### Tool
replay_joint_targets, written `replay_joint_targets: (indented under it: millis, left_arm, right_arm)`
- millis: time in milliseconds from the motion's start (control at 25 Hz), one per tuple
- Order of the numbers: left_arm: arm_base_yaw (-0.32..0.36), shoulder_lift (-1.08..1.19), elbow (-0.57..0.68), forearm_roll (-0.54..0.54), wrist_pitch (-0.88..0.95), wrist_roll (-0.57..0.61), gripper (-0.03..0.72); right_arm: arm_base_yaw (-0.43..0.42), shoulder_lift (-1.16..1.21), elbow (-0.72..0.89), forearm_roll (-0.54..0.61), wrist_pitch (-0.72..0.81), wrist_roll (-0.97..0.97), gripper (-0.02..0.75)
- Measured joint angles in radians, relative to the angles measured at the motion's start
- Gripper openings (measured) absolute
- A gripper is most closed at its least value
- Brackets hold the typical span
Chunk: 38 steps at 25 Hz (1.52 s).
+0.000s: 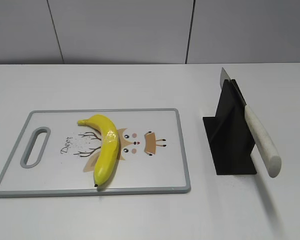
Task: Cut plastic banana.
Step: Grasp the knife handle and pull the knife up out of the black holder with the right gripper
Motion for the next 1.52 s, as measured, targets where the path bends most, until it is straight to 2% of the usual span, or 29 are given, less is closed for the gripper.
replay_joint_targets:
  millis: [1040,1240,1520]
  left_arm:
    - [0.0,0.0,0.0,0.0,0.0,0.0,0.521]
    - [0.0,0.0,0.0,0.0,0.0,0.0,0.521]
    - [0.0,0.0,0.0,0.0,0.0,0.0,0.521]
  right_arm:
    - [0.0,0.0,0.0,0.0,0.0,-0.002,0.52]
    - [0.0,0.0,0.0,0.035,-0.001,0.001,0.52]
    - [0.0,0.084,-0.051,0.022,-0.021,0.034,0.47]
